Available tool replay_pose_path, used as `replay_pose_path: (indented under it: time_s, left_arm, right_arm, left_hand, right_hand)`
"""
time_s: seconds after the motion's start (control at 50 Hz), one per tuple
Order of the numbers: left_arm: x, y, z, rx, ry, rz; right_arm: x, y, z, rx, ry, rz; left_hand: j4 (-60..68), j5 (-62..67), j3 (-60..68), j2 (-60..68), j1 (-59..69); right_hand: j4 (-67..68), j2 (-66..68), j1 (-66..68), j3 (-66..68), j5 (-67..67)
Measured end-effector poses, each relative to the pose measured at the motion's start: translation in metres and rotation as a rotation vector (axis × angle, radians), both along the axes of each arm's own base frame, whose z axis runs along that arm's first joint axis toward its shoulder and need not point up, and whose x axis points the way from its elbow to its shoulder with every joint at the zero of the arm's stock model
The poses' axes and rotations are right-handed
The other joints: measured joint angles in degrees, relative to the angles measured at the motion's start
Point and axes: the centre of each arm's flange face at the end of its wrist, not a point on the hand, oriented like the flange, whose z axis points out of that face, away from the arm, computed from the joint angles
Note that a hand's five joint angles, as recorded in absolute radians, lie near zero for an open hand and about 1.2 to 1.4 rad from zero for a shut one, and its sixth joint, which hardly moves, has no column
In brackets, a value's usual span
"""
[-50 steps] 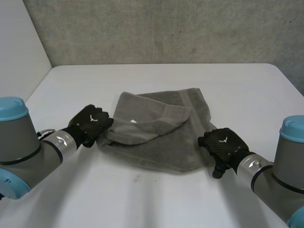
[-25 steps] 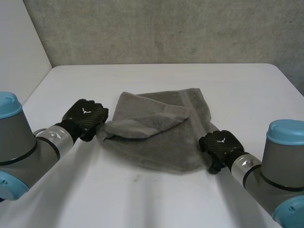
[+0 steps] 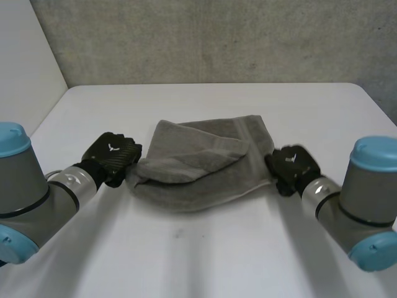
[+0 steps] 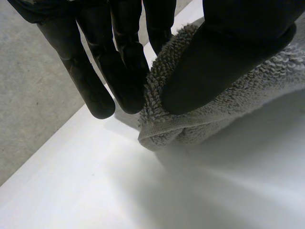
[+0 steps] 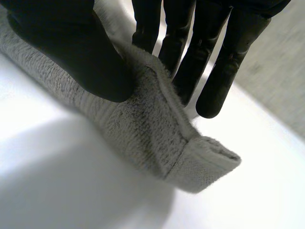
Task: Fold the towel.
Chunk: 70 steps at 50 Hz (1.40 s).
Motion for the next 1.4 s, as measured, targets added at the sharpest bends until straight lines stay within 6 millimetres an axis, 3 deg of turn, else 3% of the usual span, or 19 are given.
replay_pose_path:
  time_s: [0.14, 0.2, 0.26, 0.36, 0.42, 0.5, 0.6, 0.64, 0.76, 0.88, 0.94, 1.0, 1.04, 1.06, 1.08, 1.12, 1.2, 1.3, 1.4]
  left_arm:
    - [0.005, 0.0, 0.027, -0.078, -0.002, 0.067]
    - [0.01, 0.005, 0.059, -0.169, 0.012, 0.121]
    - [0.017, 0.017, 0.106, -0.302, 0.048, 0.181]
    - [0.024, 0.037, 0.154, -0.43, 0.094, 0.22]
    - [0.026, 0.048, 0.17, -0.466, 0.109, 0.225]
    - [0.026, 0.053, 0.171, -0.457, 0.105, 0.217]
    - [0.022, 0.051, 0.154, -0.391, 0.068, 0.203]
    - [0.017, 0.041, 0.123, -0.289, 0.0, 0.189]
    - [0.009, 0.013, 0.063, -0.15, -0.158, 0.169]
    - [0.002, -0.023, 0.042, -0.181, -0.303, 0.18]
    - [-0.002, -0.044, 0.052, -0.258, -0.341, 0.194]
    - [-0.008, -0.065, 0.08, -0.382, -0.342, 0.219]
    - [-0.012, -0.079, 0.109, -0.489, -0.318, 0.245]
    - [-0.015, -0.087, 0.136, -0.581, -0.284, 0.27]
    - [-0.015, -0.087, 0.136, -0.581, -0.284, 0.27]
    - [-0.017, -0.094, 0.186, -0.743, -0.197, 0.314]
    - [-0.016, -0.088, 0.234, -0.88, -0.063, 0.35]
    - [-0.012, -0.076, 0.238, -0.864, 0.024, 0.349]
    - [-0.007, -0.06, 0.186, -0.7, -0.007, 0.32]
  right_arm:
    - [0.0, -0.004, 0.071, -0.18, -0.039, -0.003]
    - [-0.002, 0.001, 0.106, -0.243, -0.036, 0.002]
    - [-0.007, 0.01, 0.152, -0.31, -0.002, 0.006]
    - [-0.014, 0.016, 0.192, -0.376, 0.062, 0.0]
    - [-0.017, 0.017, 0.21, -0.418, 0.101, -0.019]
    - [-0.02, 0.015, 0.222, -0.451, 0.134, -0.047]
    - [-0.019, 0.011, 0.221, -0.451, 0.161, -0.061]
    - [-0.013, -0.001, 0.202, -0.405, 0.195, -0.053]
    - [0.001, -0.019, 0.161, -0.324, 0.26, -0.025]
    - [0.017, -0.045, 0.135, -0.335, 0.339, -0.034]
    - [0.025, -0.059, 0.143, -0.414, 0.338, -0.059]
    - [0.033, -0.074, 0.169, -0.563, 0.293, -0.105]
    - [0.036, -0.082, 0.195, -0.692, 0.241, -0.147]
    - [0.038, -0.086, 0.219, -0.802, 0.19, -0.182]
    - [0.038, -0.086, 0.219, -0.802, 0.19, -0.182]
    - [0.037, -0.084, 0.262, -0.989, 0.093, -0.241]
    - [0.032, -0.071, 0.295, -1.13, 0.011, -0.277]
    - [0.028, -0.06, 0.284, -1.123, 0.004, -0.251]
    - [0.025, -0.051, 0.229, -0.965, 0.059, -0.161]
  left_hand:
    - [0.0, 0.0, 0.04, 0.02, 0.0]
    - [0.0, 0.0, 0.04, 0.03, 0.0]
    - [0.0, 0.0, 0.05, 0.03, 0.0]
    - [0.0, 0.0, 0.05, 0.03, 0.0]
    - [0.0, 0.0, 0.05, 0.03, 0.0]
    - [0.0, 0.0, 0.05, 0.04, 0.0]
    - [0.0, 0.0, 0.05, 0.09, 0.0]
    - [0.0, 0.0, 0.05, 0.09, 0.0]
    - [0.01, 0.0, 0.05, 0.09, 0.0]
    - [0.01, 0.0, 0.05, 0.11, 0.0]
    - [0.04, 0.0, 0.06, 0.14, 0.0]
    - [0.04, 0.0, 0.07, 0.15, 0.0]
    - [0.05, 0.0, 0.07, 0.15, 0.0]
    - [0.05, 0.0, 0.07, 0.15, 0.0]
    - [0.05, 0.0, 0.07, 0.15, 0.0]
    - [0.06, 0.0, 0.07, 0.15, 0.0]
    - [0.06, 0.0, 0.07, 0.15, 0.0]
    - [0.06, 0.0, 0.07, 0.15, 0.0]
    - [0.06, 0.0, 0.07, 0.15, 0.82]
  right_hand:
    - [0.0, 0.0, 0.0, 0.11, 0.02]
    - [0.06, 0.0, 0.0, 0.15, 0.05]
    - [0.07, 0.0, 0.0, 0.22, 0.05]
    - [0.07, 0.0, 0.0, 0.31, 0.06]
    - [0.07, 0.0, 0.0, 0.34, 0.06]
    - [0.07, 0.0, 0.0, 0.35, 0.08]
    - [0.07, 0.0, 0.0, 0.35, 0.09]
    - [0.07, 0.0, 0.0, 0.35, 0.1]
    - [0.07, 0.0, 0.0, 0.35, 0.11]
    - [0.08, 0.0, 0.0, 0.35, 0.11]
    - [0.08, 0.0, 0.0, 0.34, 0.12]
    - [0.08, 0.0, 0.0, 0.35, 0.12]
    - [0.08, 0.0, 0.0, 0.36, 0.12]
    - [0.08, 0.0, 0.0, 0.36, 0.12]
    - [0.08, 0.0, 0.0, 0.36, 0.12]
    - [0.08, 0.0, 0.0, 0.36, 0.15]
    - [0.08, 0.0, 0.0, 0.37, 0.28]
    - [0.08, 0.0, 0.0, 0.36, 0.85]
    - [0.09, 0.0, 0.0, 0.36, 1.09]
